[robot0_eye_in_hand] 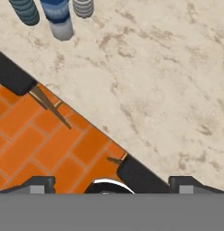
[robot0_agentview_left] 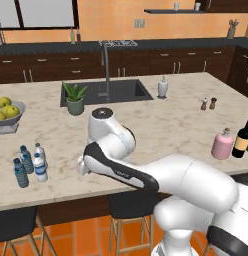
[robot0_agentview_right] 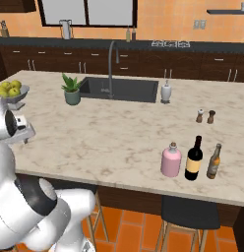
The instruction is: Move the plastic bottles in the middle to the plastics group, and the glass bottles in the middle to the glass group.
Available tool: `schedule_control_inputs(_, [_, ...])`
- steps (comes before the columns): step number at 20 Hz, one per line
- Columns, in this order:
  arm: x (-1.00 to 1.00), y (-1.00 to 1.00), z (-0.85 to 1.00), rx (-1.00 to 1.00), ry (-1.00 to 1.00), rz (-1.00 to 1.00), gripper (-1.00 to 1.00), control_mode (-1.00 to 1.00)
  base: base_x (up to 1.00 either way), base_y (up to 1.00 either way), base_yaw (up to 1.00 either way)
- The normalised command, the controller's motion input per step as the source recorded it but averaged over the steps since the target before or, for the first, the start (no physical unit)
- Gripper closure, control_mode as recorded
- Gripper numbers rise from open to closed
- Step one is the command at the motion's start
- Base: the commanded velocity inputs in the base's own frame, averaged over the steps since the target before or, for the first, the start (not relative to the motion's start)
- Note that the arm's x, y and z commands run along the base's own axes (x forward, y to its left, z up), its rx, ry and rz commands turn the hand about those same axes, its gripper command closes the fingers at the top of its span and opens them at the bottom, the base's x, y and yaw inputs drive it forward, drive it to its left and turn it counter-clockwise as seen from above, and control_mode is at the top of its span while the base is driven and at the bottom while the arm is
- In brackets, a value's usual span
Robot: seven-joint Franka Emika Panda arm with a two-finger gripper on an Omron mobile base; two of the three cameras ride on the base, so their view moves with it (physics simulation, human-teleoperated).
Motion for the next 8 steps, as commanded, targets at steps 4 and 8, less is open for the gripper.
schedule_control_inputs(4, [-0.32,-1.0,0.56,0.0,-0.02,-0.06,-1.0,-1.0,0.0,0.0,0.0])
schedule_control_inputs(8, [-0.65,-1.0,0.49,0.01,-0.04,-0.12,-1.0,-1.0,0.0,0.0,0.0])
